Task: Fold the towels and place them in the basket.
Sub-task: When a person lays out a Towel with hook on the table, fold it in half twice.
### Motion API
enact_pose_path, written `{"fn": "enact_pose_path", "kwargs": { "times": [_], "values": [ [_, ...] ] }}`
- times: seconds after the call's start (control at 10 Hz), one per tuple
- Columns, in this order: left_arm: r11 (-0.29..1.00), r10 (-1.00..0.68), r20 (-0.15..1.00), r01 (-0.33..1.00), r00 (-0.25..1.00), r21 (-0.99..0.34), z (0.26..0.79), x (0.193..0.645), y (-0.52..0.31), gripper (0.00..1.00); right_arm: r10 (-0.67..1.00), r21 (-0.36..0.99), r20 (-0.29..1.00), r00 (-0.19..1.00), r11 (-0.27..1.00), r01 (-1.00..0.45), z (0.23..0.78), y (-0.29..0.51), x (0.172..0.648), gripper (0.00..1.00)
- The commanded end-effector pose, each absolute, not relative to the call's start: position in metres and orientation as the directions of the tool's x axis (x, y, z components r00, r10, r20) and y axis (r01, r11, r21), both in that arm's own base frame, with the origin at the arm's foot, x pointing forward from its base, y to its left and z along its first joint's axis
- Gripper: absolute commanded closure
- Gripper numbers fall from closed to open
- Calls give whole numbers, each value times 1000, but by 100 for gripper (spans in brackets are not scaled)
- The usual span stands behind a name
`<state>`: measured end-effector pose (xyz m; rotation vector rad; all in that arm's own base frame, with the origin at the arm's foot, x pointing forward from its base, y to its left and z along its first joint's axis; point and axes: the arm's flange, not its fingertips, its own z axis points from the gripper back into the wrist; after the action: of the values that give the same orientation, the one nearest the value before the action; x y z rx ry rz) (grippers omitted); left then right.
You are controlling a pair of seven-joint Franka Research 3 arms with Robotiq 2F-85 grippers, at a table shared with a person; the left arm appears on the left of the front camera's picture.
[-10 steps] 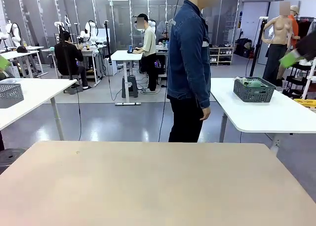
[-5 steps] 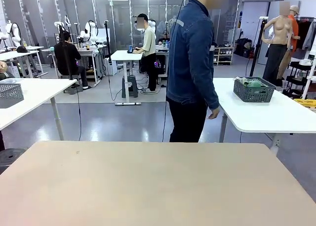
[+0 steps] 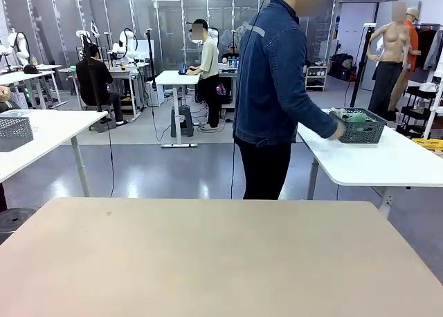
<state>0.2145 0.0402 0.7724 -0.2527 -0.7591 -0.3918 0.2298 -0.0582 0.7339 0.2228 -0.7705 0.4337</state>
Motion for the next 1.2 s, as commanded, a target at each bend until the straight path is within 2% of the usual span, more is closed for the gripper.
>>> {"fn": "enact_pose_path", "kwargs": {
  "times": [0.0, 1.1],
  "values": [
    [896, -256, 714, 437, 652, -79, 776, 213, 40, 0, 296, 38, 714, 634, 888, -458, 734, -58, 230, 0],
    [896, -256, 714, 437, 652, -79, 776, 213, 40, 0, 296, 38, 714, 634, 888, -458, 734, -58, 230, 0]
  ]
}}
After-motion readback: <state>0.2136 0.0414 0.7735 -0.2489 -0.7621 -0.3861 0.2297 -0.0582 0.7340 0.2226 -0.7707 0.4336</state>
